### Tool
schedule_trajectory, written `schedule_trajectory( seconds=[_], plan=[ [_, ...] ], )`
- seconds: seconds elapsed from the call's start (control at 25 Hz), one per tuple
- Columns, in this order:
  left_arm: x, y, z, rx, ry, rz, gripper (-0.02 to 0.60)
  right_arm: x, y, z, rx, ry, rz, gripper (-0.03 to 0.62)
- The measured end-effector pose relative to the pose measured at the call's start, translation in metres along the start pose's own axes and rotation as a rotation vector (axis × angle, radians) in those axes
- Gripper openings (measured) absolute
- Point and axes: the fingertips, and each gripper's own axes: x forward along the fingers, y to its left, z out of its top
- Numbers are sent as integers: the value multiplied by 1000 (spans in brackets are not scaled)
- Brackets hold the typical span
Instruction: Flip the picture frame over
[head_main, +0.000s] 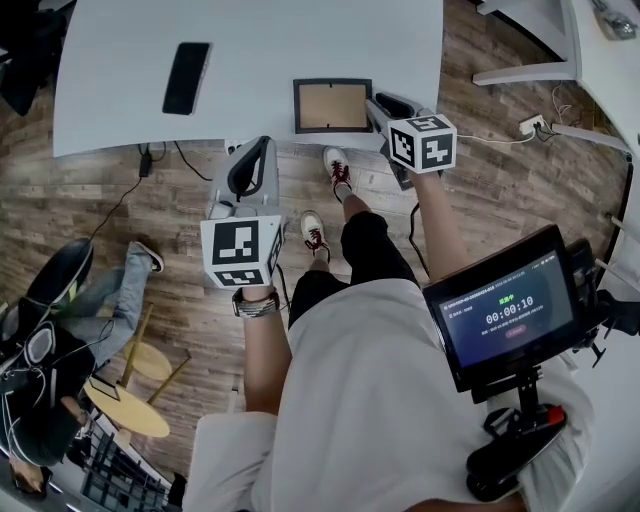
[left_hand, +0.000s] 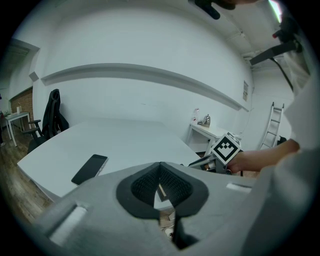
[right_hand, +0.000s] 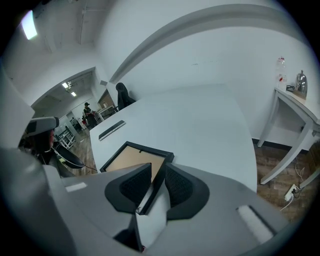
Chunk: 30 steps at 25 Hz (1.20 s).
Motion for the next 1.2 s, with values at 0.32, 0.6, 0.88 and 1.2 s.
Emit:
schedule_trajectory(
  seconds=[0.32, 0.6, 0.88, 1.2],
  plan=[
    [12, 1, 2, 6, -19, -8, 3, -10, -6, 9, -22, -46, -50, 6],
    [-5, -16, 30, 40, -66, -19, 3, -54, 8, 32, -57, -105, -62, 3],
    [-35, -39, 69, 98, -140, -29, 3, -125, 31, 73, -81, -247, -81, 3],
    [-59, -50, 101, 162, -203, -45, 3, -192, 68, 123, -114, -419, -42, 3]
  ],
)
